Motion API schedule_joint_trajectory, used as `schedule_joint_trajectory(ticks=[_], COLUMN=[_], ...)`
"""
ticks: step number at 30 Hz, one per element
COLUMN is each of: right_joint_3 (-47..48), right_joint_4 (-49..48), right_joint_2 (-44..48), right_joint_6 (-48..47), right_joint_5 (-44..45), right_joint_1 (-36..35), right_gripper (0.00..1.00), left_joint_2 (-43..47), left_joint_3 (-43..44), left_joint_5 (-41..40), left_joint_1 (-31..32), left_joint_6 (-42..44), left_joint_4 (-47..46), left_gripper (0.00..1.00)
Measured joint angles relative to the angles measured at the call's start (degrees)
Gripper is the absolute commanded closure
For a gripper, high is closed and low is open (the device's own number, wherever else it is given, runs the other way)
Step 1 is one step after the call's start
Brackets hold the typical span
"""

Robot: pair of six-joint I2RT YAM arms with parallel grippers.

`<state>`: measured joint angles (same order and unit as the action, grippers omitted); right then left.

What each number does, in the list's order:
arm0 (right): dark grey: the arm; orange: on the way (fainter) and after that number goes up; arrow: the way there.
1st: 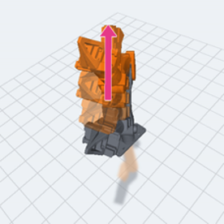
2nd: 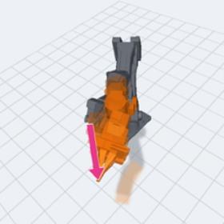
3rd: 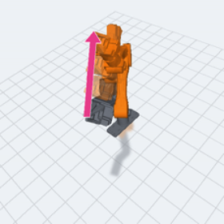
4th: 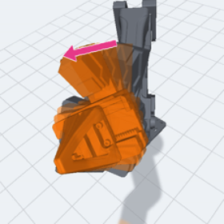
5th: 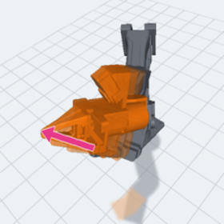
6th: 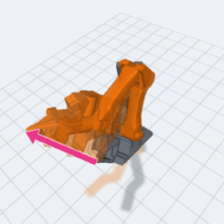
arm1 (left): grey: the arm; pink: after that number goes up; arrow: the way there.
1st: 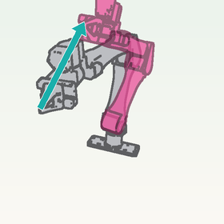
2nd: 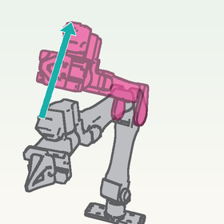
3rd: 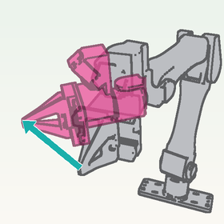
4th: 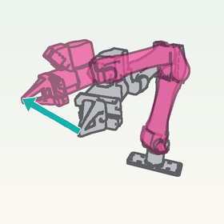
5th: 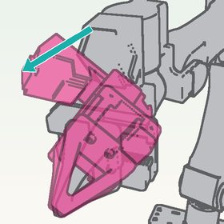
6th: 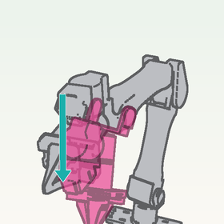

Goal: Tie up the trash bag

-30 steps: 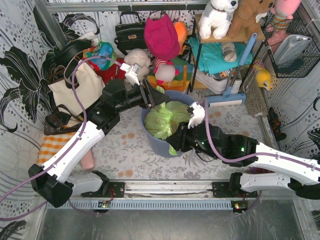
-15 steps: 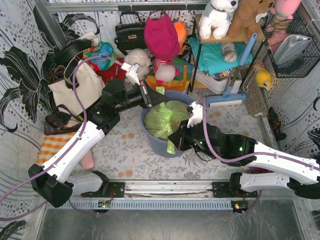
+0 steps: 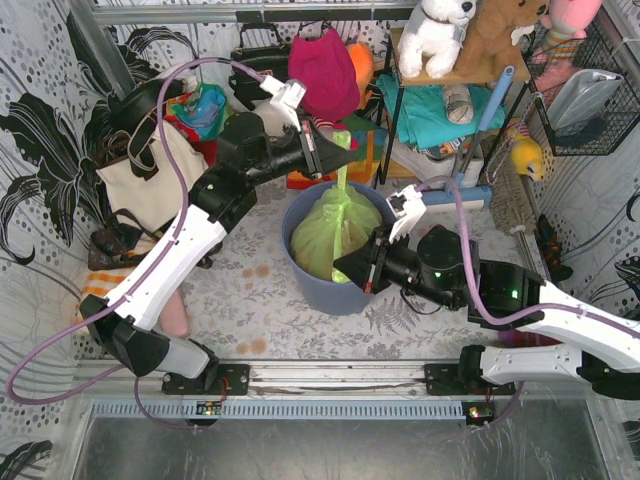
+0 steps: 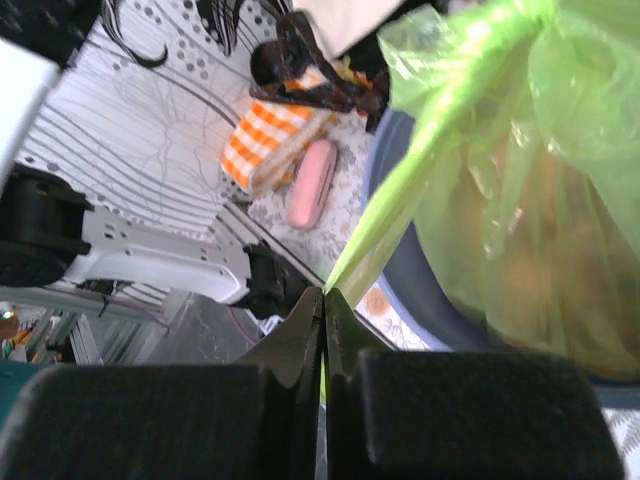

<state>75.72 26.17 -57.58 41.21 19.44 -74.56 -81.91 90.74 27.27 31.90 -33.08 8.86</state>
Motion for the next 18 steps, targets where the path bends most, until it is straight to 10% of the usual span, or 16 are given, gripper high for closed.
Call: schedule_joint_trajectory(ticks=[18], right_joint_3=[-11.41], right_joint_4=[-0.15], right_joint_2=[5.51], right_joint_6=[7.37], right_joint_5=[-4.87], right_joint_1=[0.0], right_gripper=[1.0], left_joint_2=[-0.98], left_joint_3=[-10.54], left_joint_5=[-3.58], left_joint_1=[-1.44], left_joint_6=[2.12], left_joint_4=[3.69], left_gripper=[1.0])
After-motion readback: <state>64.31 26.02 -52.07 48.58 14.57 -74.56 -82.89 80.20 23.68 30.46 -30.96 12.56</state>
